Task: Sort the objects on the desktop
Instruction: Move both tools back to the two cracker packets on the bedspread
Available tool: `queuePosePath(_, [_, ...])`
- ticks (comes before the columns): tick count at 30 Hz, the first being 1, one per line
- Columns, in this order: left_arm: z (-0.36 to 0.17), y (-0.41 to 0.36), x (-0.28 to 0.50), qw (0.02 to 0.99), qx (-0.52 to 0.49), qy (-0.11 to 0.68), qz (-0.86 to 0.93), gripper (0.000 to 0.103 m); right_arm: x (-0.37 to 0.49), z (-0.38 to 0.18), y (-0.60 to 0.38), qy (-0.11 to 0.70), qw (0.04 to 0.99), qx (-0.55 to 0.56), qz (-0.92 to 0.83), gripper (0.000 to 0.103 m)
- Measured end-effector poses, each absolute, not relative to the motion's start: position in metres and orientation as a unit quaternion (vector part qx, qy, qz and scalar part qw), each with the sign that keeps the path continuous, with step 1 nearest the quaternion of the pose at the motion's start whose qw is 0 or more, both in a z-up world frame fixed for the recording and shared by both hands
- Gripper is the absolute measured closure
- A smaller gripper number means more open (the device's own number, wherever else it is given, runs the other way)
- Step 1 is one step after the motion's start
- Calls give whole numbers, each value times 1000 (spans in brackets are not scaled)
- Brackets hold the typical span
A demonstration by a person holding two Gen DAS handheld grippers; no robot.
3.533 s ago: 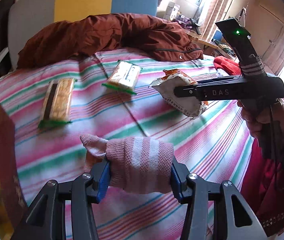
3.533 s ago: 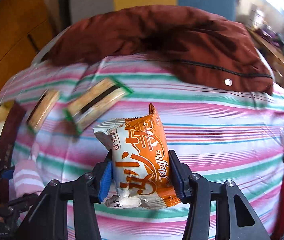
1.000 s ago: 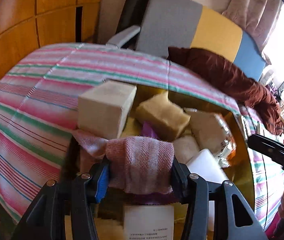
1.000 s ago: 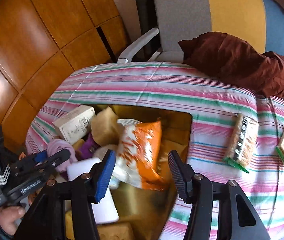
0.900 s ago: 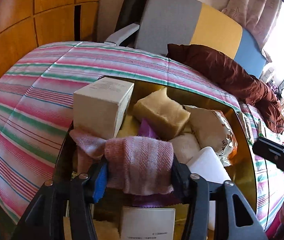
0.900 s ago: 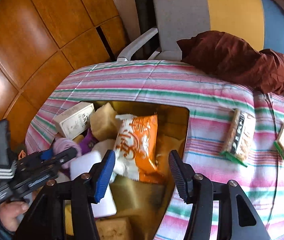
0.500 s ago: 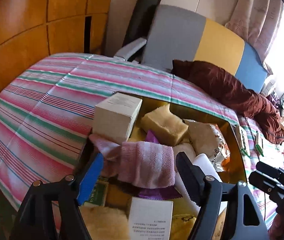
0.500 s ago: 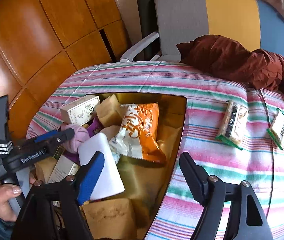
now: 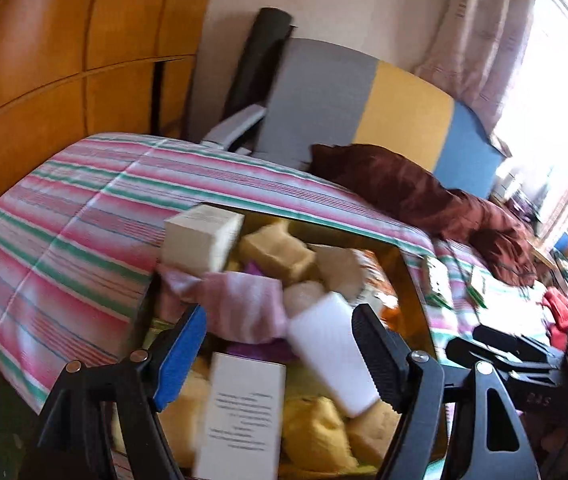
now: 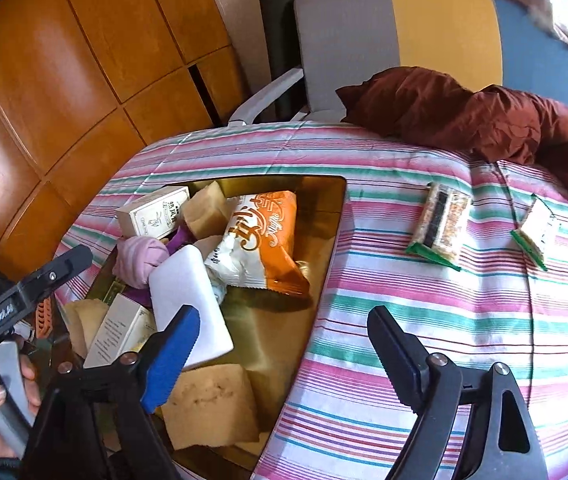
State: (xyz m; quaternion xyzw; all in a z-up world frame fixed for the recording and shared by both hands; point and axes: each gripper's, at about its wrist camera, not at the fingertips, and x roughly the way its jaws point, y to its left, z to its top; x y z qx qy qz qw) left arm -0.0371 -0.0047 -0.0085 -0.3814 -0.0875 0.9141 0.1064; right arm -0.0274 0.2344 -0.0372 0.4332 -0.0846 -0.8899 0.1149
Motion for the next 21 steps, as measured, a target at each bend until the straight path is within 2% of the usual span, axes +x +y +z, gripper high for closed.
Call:
queuePosePath(13, [-4,64,-20,196,-391,-55,897,28,-10,-36,298,-103,61,438,-891,15])
queuePosePath(21, [-7,106,-15,238,-401,-23,884,28,-5,-42,366,-153,-11,456,-876,15])
